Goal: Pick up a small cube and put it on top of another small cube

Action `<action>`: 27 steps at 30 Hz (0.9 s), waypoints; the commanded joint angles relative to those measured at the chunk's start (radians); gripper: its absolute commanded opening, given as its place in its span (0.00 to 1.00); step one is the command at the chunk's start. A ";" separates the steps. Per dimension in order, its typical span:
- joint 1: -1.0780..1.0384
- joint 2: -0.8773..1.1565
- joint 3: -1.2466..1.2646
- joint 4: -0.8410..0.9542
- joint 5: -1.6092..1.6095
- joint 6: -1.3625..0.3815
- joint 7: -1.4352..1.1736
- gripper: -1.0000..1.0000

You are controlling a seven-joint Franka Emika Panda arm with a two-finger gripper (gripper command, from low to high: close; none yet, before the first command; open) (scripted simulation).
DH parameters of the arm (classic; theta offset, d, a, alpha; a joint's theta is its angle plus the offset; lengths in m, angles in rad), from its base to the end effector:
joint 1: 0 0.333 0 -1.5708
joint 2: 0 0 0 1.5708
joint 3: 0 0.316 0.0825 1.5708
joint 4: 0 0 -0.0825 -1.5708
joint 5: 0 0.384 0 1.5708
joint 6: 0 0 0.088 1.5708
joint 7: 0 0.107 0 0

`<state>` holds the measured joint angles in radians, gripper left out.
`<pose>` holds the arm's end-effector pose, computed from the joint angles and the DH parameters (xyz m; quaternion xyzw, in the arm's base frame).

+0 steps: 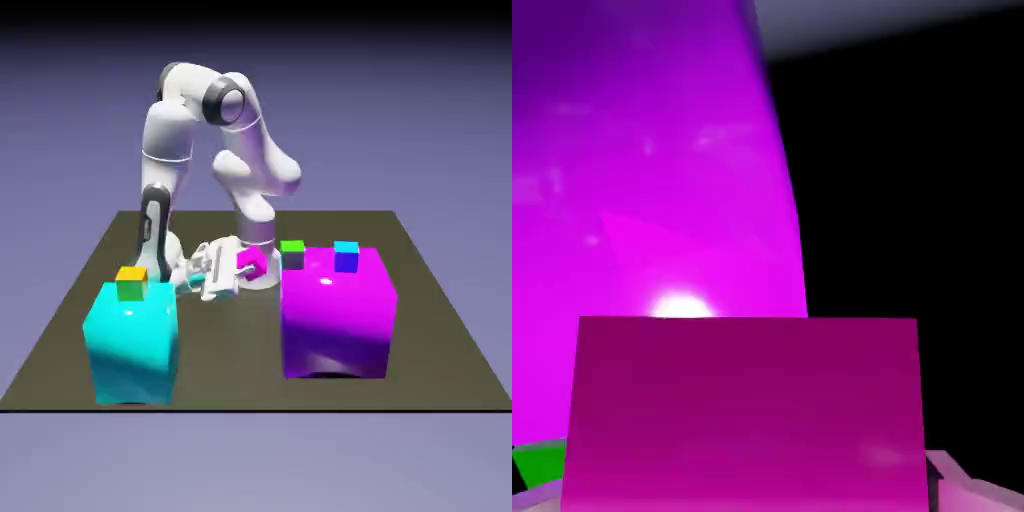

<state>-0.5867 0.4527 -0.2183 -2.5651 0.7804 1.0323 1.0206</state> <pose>0.2339 -0.1181 0.1716 -0.1670 0.5367 0.7957 0.2256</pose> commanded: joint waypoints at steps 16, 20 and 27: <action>-0.450 -0.184 0.515 0.295 -0.697 -0.263 0.264 0.00; -0.423 -0.202 0.592 0.401 -0.786 -0.308 0.309 0.00; -0.169 -0.174 0.582 0.560 -0.742 -0.309 0.310 0.00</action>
<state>-0.7557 0.2783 0.3635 -2.0054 0.0391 0.7240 1.3316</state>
